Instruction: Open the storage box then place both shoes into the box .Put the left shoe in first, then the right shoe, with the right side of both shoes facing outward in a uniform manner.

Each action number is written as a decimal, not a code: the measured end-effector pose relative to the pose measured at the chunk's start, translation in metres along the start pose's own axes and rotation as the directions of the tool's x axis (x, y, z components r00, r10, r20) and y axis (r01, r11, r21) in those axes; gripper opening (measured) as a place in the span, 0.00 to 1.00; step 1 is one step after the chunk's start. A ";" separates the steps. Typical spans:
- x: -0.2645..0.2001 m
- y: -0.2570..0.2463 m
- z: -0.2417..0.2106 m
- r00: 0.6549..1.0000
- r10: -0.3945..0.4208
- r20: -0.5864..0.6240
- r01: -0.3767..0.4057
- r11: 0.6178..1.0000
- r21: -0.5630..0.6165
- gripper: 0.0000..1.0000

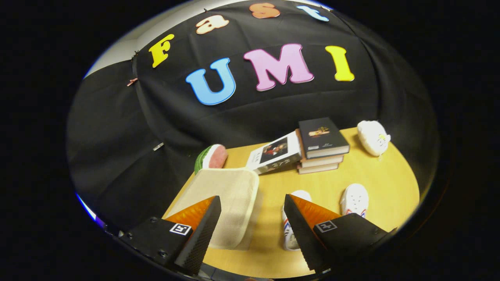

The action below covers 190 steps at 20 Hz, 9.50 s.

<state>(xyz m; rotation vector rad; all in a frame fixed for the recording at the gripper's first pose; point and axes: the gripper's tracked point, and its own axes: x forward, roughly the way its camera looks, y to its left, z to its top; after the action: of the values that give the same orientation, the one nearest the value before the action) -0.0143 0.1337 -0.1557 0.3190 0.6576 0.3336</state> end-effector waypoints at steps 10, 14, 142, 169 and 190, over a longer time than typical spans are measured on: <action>0.061 0.003 -0.085 0.919 0.225 -0.324 -0.099 0.927 0.362 0.98; 0.070 0.018 -0.091 0.878 0.333 -0.344 -0.153 0.877 0.456 0.98; 0.119 -0.191 -0.150 0.815 -0.126 -0.565 0.218 0.971 0.097 0.22; 0.009 -0.043 0.030 0.977 0.057 -0.206 0.034 0.909 0.415 0.07; 0.138 0.093 -0.087 0.920 0.109 -0.375 0.056 0.914 0.402 0.07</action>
<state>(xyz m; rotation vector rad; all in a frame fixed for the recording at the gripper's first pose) 0.0134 0.2879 -0.2590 0.6717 1.1246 0.2870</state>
